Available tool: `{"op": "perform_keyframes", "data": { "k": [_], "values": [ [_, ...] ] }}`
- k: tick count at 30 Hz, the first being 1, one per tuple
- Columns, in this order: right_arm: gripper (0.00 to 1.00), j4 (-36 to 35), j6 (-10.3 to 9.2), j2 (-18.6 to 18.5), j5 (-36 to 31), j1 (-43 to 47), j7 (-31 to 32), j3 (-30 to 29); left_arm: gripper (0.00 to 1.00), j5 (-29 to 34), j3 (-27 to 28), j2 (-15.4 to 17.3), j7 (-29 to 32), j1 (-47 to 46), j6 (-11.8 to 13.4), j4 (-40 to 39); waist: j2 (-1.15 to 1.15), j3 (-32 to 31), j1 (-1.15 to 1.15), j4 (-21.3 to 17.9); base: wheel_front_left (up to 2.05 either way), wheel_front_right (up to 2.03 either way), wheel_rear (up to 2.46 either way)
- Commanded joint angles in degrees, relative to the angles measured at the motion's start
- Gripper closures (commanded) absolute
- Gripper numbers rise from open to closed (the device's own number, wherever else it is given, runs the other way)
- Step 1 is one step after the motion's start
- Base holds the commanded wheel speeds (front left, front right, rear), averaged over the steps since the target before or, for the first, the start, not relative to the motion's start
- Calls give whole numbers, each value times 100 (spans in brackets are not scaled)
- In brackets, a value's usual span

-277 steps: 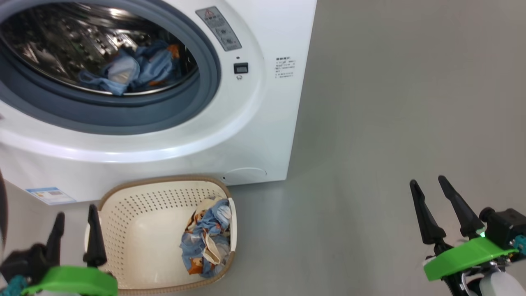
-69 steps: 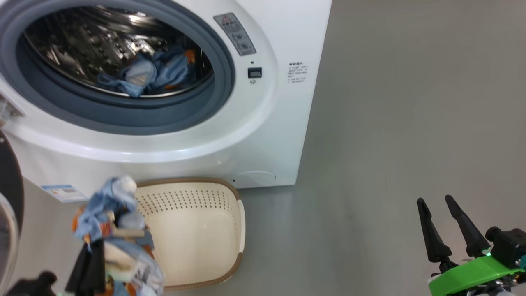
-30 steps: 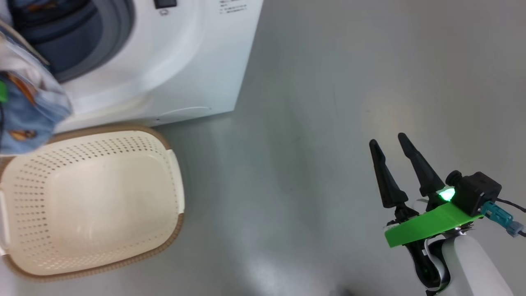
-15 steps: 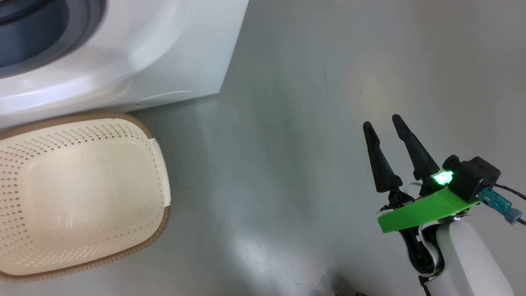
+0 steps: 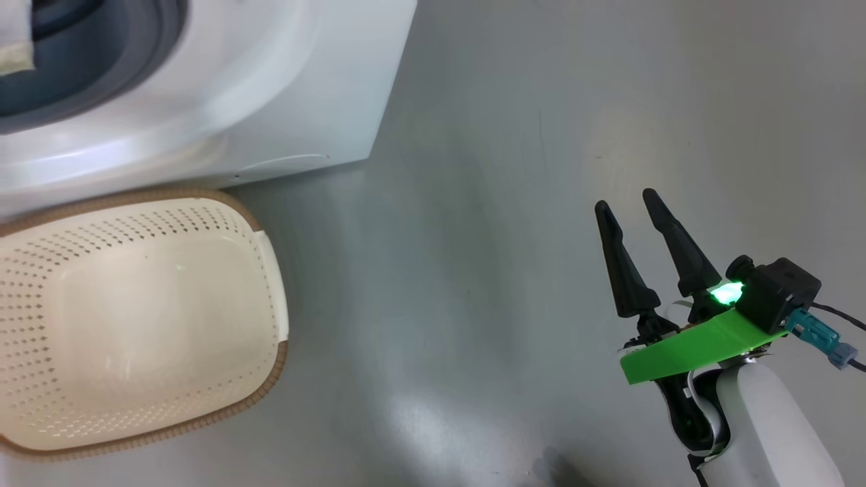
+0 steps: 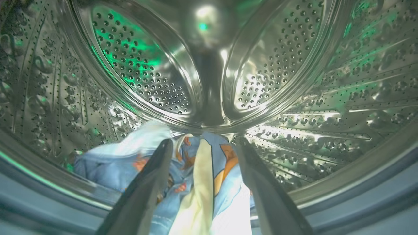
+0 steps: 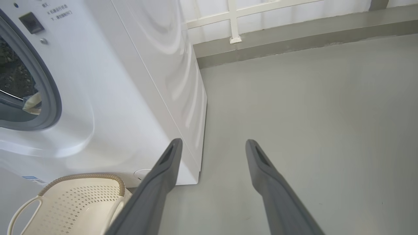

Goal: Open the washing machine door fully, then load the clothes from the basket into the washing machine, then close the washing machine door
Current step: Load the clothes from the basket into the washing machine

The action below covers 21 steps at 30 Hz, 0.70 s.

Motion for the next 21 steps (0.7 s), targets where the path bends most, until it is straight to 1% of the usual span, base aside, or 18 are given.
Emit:
{"op": "perform_keyframes", "data": {
  "k": [1, 4, 7, 10, 21],
  "values": [
    [0, -106, 8, -36, 33, 58, -28, 122, 0, -18, 125, 218, -29, 168, -9, -119, 0, -70, 0, 37, 0, 0, 0],
    [0, -91, 8, -90, 19, 94, -28, 117, 0, -9, 247, 55, -29, 414, -9, -210, 0, -197, 0, 108, 0, 0, 0],
    [0, -81, 8, -124, 14, 96, -28, 119, 0, 43, 338, -20, -29, 565, -9, -284, 0, -262, 0, 144, 0, 0, 0],
    [0, -70, 8, -181, 7, 100, -28, 118, 0, 117, 559, -193, -29, 812, -9, -399, 0, -363, 0, 209, 0, 0, 0],
    [0, 11, 8, -393, 5, 277, -28, 86, 0, 318, 737, -675, -29, 2143, -9, -1163, 0, -839, 0, 509, 0, 0, 0]
  ]
}}
